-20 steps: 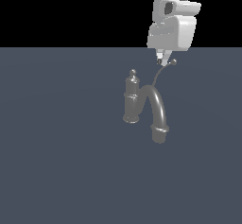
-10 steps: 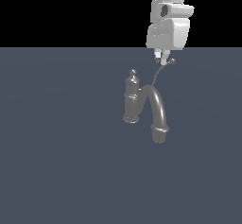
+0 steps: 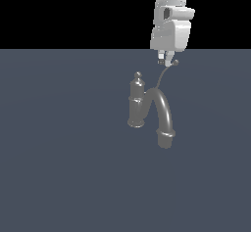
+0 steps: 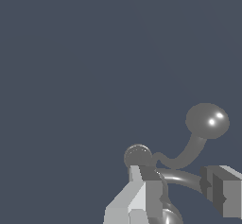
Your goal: Turn on the faucet by rotating a designated handle.
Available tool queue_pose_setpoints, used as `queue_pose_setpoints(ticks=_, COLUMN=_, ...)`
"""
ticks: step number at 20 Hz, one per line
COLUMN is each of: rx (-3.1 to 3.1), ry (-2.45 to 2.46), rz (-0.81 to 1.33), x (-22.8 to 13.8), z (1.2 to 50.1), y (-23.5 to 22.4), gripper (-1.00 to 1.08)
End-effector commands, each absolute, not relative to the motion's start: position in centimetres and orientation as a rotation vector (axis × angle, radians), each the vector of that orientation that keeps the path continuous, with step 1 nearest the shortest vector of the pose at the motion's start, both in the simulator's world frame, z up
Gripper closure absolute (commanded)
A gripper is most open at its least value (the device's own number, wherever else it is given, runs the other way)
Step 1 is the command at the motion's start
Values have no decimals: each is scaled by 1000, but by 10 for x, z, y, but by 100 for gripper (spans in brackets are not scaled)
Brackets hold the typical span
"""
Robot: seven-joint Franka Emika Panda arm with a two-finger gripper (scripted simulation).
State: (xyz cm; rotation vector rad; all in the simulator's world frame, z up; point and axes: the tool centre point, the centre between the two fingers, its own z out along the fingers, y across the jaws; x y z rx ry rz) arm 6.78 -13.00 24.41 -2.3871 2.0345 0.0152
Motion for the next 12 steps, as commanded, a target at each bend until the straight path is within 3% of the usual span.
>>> queue_pose_setpoints(ticks=1, rx=-2372, ry=2055, rz=3, x=75, z=242, y=-141, gripper=108)
queue_pose_setpoints(ticks=12, rx=-2361, ry=2072, rz=0, x=100, z=242, y=-145, gripper=108)
